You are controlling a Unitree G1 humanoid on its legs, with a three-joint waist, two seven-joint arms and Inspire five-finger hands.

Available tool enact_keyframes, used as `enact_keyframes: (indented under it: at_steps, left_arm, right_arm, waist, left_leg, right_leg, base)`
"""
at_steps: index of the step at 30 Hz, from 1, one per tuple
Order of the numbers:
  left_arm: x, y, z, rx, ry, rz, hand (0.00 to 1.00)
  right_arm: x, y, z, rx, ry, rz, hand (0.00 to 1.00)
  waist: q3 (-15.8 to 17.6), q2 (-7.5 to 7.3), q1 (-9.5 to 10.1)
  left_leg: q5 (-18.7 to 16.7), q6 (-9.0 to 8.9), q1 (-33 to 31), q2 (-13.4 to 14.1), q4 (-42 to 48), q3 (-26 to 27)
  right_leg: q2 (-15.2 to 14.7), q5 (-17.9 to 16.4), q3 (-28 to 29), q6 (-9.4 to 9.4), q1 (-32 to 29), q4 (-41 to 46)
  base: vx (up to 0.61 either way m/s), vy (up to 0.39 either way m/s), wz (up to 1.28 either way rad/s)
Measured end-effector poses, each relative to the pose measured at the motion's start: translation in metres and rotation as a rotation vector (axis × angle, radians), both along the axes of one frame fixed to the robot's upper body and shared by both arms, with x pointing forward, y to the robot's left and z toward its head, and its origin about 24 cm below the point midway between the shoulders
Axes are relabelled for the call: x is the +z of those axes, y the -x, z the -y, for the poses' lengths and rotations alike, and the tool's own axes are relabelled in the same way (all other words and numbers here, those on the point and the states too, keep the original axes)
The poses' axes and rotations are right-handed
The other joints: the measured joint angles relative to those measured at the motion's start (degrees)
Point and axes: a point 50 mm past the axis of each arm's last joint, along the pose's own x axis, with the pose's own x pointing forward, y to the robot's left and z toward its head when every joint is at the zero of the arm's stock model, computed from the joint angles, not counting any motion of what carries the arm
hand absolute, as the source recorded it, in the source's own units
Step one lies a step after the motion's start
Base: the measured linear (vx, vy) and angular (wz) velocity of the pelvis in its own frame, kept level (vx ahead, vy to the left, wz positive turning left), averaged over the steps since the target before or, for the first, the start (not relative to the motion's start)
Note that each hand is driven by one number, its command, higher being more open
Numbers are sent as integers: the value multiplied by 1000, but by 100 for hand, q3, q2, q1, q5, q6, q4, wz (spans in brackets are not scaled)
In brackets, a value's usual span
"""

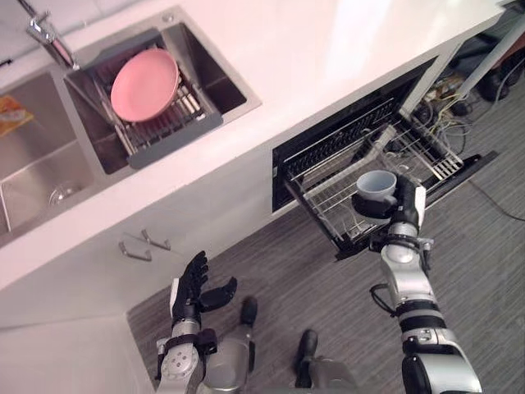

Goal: Walk over to the sink, pick up the cup, carry it to the dishwasher, place the cup inside the dishwasher, then close the dishwasher door

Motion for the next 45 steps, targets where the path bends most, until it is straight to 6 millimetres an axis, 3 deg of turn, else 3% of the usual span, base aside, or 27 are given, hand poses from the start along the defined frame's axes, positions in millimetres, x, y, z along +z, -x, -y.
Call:
enact_keyframes:
  at_steps: [3,4,11,19,23,31,32,33,34,35,36,38,41,43,45]
  left_arm:
    - [-9,6,-4,22,6,-46,90]
    - [-12,7,-4,29,12,-58,90]
    - [-14,-4,-2,24,14,-56,90]
    - [-7,-19,4,29,24,-9,90]
    - [-14,-14,7,33,35,-48,90]
    - [-17,-13,7,38,62,-59,90]
    - [-17,-12,8,50,74,-61,90]
    - [-18,-12,5,69,81,-63,90]
    - [-18,-11,4,77,84,-65,90]
    - [-20,-9,3,81,82,-73,90]
    - [-22,-8,4,75,86,-86,90]
    - [-24,-6,4,74,87,-96,90]
    - [-35,4,2,82,81,-161,90]
    - [-41,10,1,82,72,-196,90]
    - [-46,14,-2,84,68,-224,90]
  right_arm:
    - [5,-7,6,-13,15,-9,30]
    - [8,-10,8,-20,17,-16,90]
    - [26,-33,11,-50,-38,-11,90]
    - [38,-39,-1,-45,-94,57,90]
    - [42,-19,-17,-14,-110,174,90]
    - [29,60,-23,-23,-124,308,90]
    - [30,72,-24,-20,-124,322,90]
    - [31,82,-27,-15,-128,338,90]
    - [32,88,-29,-13,-133,345,90]
    - [35,98,-30,-11,-130,364,90]
    - [40,105,-30,-13,-122,391,90]
    - [49,108,-31,-6,-111,437,90]
    - [58,111,-37,7,-106,498,90]
    - [61,109,-39,23,-97,506,90]
    - [64,102,-40,53,-75,510,90]
  waist:
    - [140,-5,48]
    - [152,-7,52]
    - [453,-19,129]
    - [520,-18,124]
    - [520,-18,102]
    - [513,-16,-121]
    - [490,11,-160]
    - [486,19,-217]
    - [483,23,-269]
    - [461,42,-346]
    - [391,65,-383]
    - [335,72,-371]
    - [101,75,-375]
    - [-46,59,-380]
    - [-73,58,-473]
  left_leg:
    - [5,-2,-113,-5,69,-54]
    - [26,-12,-192,-5,73,-97]
    - [77,-50,-370,40,72,-156]
    - [93,-71,-338,46,-2,-156]
    - [109,-83,-82,44,-132,-164]
    - [143,-142,129,-210,-96,-661]
    - [25,-131,20,-216,55,-277]
    - [-308,76,-109,49,380,604]
    - [-457,89,-174,231,615,1152]
    - [-596,114,-197,632,977,2100]
    - [-617,166,-201,860,1235,2689]
    - [-747,177,-241,834,1444,2781]
    - [-1195,286,-291,587,1826,2607]
    - [-1493,411,-202,377,1990,2568]
    - [-1671,504,75,147,2002,2514]
  right_leg:
    - [-29,-109,-62,-16,-165,237]
    - [-31,-131,-94,-28,-246,287]
    - [-1,-179,-99,-67,-462,396]
    - [6,-181,-80,-71,-470,383]
    - [8,-184,-94,-70,-242,314]
    - [-214,-535,-756,-5,219,566]
    - [-287,-579,-937,-1,290,633]
    - [-325,-594,-1201,2,427,643]
    - [-341,-597,-1335,7,520,643]
    - [-386,-660,-1544,92,700,655]
    - [-488,-758,-1712,202,804,710]
    - [-604,-799,-1768,258,832,789]
    - [-834,-850,-1958,373,1067,792]
    - [-1110,-978,-2014,356,1176,1079]
    - [-1566,-949,-1896,282,1113,2022]
  base:
    - [-53,-11,10]
    - [-38,-19,15]
    - [-13,-12,3]
    - [0,0,0]
    - [-1,-5,1]
    - [-12,-22,43]
    - [-43,9,72]
    - [-37,8,80]
    - [0,12,90]
    - [62,50,92]
    - [98,129,81]
    - [89,170,33]
    - [102,180,35]
    - [170,222,28]
    - [196,212,33]
